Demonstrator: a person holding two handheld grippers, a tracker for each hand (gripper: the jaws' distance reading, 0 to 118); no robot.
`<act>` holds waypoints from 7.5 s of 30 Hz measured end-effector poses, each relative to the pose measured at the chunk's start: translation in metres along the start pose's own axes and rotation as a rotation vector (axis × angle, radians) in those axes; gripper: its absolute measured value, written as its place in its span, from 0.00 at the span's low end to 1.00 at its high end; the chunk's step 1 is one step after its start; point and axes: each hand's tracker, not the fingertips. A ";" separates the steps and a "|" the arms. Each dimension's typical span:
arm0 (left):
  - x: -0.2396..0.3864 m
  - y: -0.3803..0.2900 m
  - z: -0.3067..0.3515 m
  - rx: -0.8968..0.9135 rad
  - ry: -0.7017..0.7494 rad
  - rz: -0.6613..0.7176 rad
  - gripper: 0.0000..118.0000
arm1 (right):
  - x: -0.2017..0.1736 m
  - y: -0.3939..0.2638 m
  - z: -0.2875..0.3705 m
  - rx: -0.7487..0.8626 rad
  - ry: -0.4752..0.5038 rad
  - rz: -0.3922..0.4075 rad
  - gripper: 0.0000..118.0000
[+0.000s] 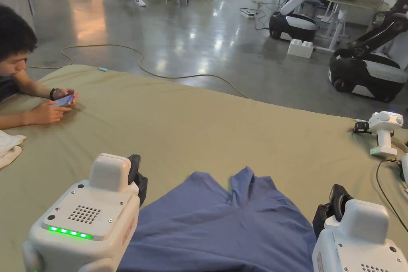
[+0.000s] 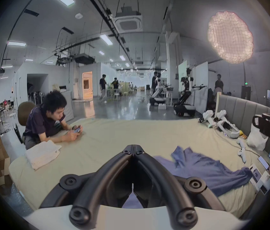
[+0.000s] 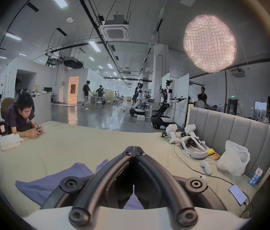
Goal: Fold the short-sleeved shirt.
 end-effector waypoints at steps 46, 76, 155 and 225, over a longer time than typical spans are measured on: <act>-0.118 -0.125 -0.081 -0.798 0.085 0.294 0.04 | -0.004 -0.069 -0.136 -0.424 0.120 0.107 0.15; -0.111 -0.117 -0.071 -0.700 0.087 0.302 0.04 | -0.029 -0.147 -0.371 -0.927 0.323 0.255 0.02; -0.074 0.079 -0.059 -0.265 -0.175 0.131 0.04 | 0.151 0.081 -0.052 -0.327 0.023 0.122 0.02; -0.035 -0.037 0.007 -0.310 -0.143 -0.007 0.00 | 0.026 -0.009 0.013 -0.039 0.021 -0.018 0.00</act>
